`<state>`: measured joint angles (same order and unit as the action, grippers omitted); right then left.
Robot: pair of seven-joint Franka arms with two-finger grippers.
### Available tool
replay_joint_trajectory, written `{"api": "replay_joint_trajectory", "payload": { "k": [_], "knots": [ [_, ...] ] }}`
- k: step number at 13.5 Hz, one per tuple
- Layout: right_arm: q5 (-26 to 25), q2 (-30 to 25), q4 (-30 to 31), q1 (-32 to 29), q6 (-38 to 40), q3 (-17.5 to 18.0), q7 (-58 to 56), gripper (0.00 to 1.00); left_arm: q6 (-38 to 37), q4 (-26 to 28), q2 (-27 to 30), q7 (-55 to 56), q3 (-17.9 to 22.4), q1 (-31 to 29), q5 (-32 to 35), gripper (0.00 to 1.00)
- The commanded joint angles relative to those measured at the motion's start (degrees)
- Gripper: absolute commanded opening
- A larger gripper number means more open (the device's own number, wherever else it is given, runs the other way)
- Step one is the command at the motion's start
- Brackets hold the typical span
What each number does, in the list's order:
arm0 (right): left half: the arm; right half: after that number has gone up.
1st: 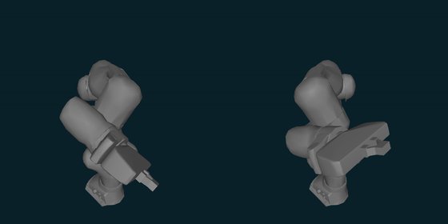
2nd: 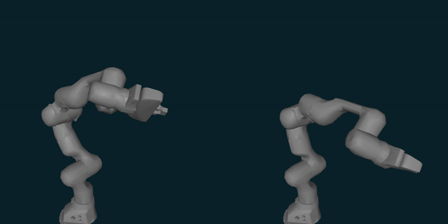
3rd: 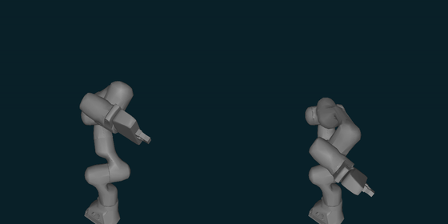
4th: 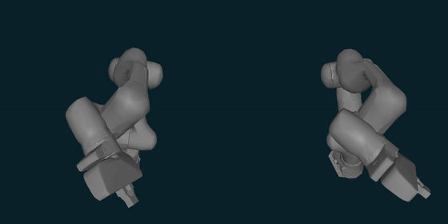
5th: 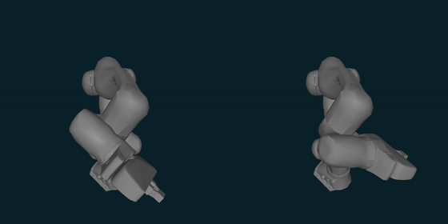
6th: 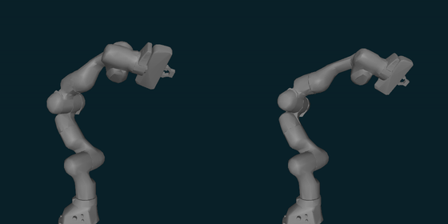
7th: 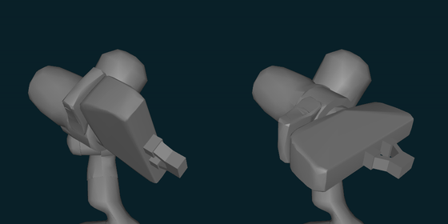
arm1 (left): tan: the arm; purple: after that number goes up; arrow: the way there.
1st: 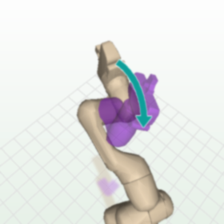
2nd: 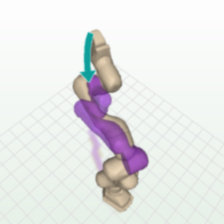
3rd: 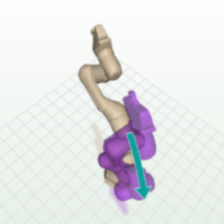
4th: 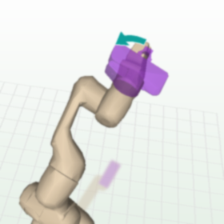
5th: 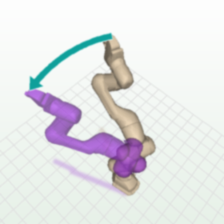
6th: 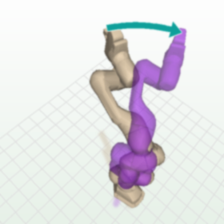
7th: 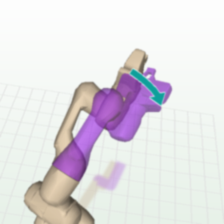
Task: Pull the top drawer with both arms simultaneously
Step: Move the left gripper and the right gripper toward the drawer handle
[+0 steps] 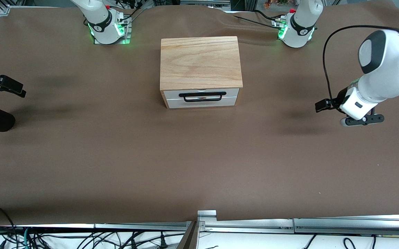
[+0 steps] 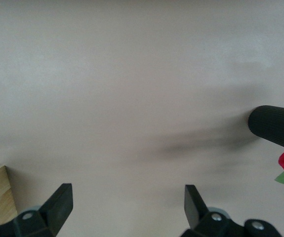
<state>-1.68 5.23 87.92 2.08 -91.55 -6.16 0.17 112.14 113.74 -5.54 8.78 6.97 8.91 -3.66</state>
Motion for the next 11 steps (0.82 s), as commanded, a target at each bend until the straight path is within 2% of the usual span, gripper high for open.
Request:
{"api": "replay_joint_trajectory", "payload": {
  "k": [1, 5, 11],
  "knots": [
    [-1.0, -0.4, 0.1, -0.3, 0.0, 1.4, -0.3, 1.0, 3.5, 3.9, 0.5, -0.8, -0.8, -0.7, -1.3, 1.0],
    [-0.9, -0.5, 0.3, -0.3, -0.2, 1.7, 0.3, 1.0, 4.7, 7.3, -1.0, -1.0, -1.6, -0.7, -5.2, 1.0],
    [-1.0, -0.5, 0.3, 0.6, 0.2, 1.8, 0.8, 1.0, 9.0, 10.8, -2.7, -17.3, -1.5, -1.8, -23.8, 1.0]
  ]
}}
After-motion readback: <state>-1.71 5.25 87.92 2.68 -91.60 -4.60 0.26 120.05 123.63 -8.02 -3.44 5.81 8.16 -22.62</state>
